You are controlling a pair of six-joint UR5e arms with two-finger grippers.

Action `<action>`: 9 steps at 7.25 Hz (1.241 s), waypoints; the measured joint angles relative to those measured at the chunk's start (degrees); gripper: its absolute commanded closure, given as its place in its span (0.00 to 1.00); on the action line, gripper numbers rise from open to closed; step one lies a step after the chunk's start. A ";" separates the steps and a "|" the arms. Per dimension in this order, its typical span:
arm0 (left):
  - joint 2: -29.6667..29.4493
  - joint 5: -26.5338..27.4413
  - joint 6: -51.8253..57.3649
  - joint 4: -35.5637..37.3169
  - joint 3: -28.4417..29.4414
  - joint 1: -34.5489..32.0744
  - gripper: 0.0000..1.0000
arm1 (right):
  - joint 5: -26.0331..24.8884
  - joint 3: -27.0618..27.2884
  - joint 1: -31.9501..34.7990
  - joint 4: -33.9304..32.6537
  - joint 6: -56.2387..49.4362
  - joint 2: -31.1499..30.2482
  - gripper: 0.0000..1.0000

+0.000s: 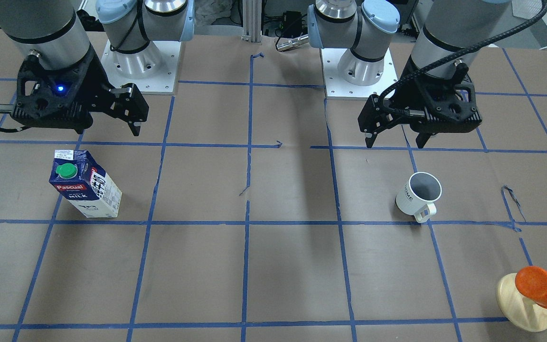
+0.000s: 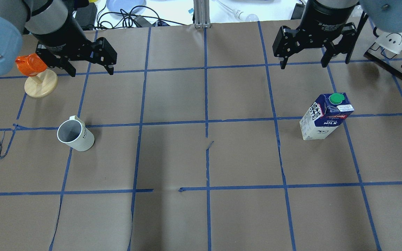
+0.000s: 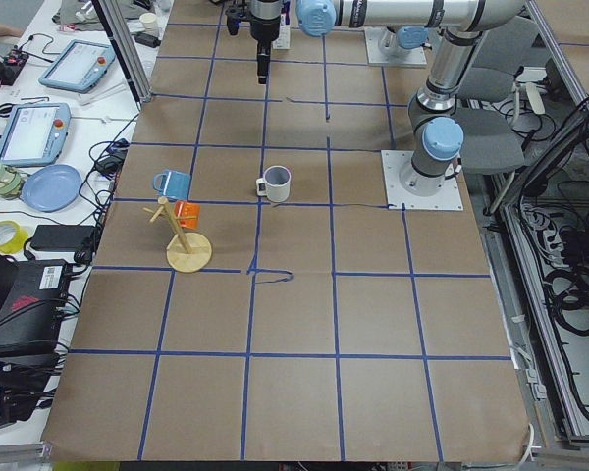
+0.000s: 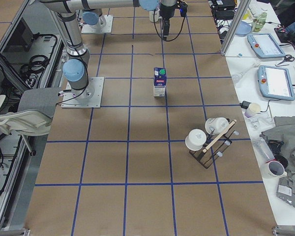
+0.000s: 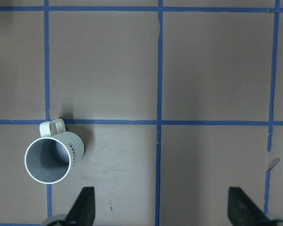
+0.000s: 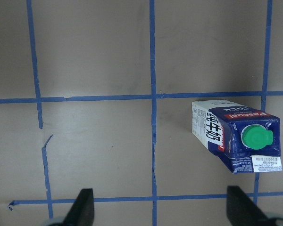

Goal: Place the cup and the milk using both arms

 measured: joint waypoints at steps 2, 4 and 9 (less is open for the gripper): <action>0.11 0.02 0.06 0.03 -0.12 0.00 0.00 | 0.04 0.00 0.00 0.02 -0.06 -0.02 0.00; 0.14 -0.01 0.07 -0.01 -0.15 0.05 0.00 | 0.29 0.00 0.05 0.02 -0.08 -0.05 0.00; -0.42 -0.20 -0.07 -6.98 2.51 0.85 0.00 | 0.27 0.00 0.09 0.08 0.00 0.14 0.00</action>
